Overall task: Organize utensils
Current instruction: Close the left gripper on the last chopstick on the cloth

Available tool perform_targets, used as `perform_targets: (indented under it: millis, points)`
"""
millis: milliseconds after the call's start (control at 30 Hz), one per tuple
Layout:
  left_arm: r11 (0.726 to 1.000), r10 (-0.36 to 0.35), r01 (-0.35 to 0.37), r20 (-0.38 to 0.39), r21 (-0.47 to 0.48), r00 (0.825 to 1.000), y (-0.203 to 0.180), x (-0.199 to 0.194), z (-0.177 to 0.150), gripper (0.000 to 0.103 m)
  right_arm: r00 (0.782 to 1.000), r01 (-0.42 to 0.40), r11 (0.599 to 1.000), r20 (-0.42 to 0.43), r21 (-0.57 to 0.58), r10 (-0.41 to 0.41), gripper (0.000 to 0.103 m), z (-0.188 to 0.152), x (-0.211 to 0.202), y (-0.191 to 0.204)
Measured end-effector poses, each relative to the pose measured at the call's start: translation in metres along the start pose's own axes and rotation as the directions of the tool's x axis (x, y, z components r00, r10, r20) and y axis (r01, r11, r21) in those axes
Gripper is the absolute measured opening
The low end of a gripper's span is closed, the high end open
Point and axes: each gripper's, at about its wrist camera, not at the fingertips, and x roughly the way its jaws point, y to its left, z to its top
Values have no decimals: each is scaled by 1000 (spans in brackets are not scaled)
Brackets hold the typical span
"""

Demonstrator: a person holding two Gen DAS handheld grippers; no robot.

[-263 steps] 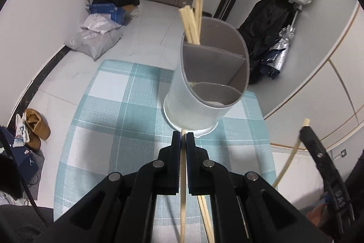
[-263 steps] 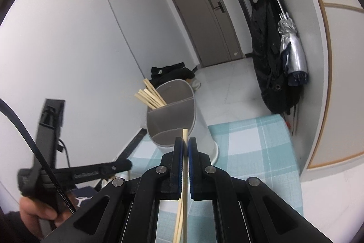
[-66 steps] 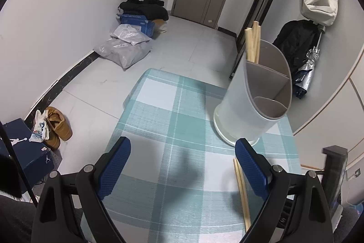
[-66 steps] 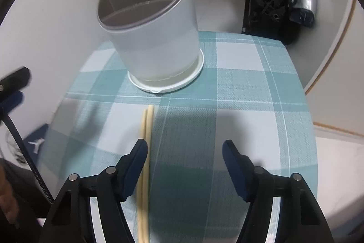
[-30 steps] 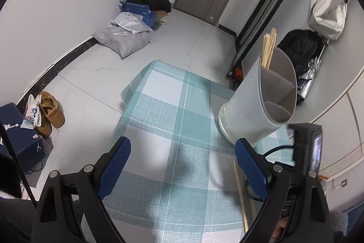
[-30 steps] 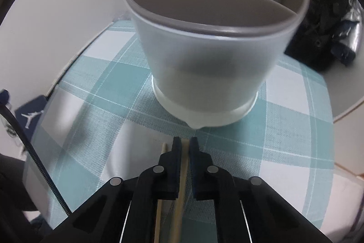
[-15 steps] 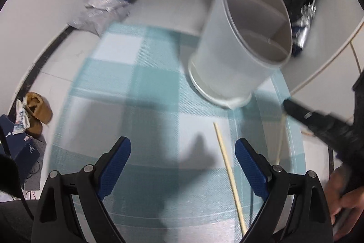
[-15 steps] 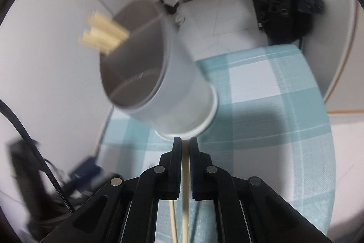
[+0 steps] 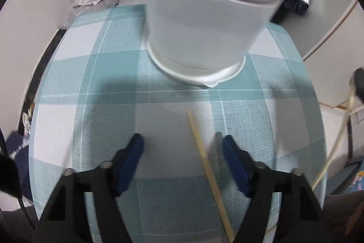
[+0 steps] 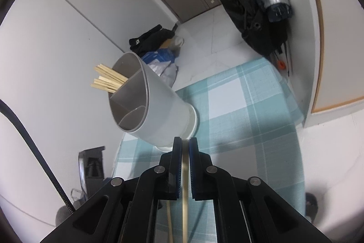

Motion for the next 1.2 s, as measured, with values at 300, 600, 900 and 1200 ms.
perform_targets:
  millis: [300,600,900,1200]
  points:
    - [998,-35,35,6,-48,999,-6,-1,1,2,999,2,999,41,-35,0,5,-1,-20,2]
    - [990,-107,117,110,-82,988,3,-25,-2,2,997,11,997,77,-74,-5,5,-7,-32,5]
    - [974,-202,226,343,-30,917,8,-97,-12,2,987,20,984,162,-176,9,5,-16,-44,28]
    - [969,-220,245,464,5,858,-9,-131,-19,2,972,65,964,237,-259,-2,5,-29,-52,46]
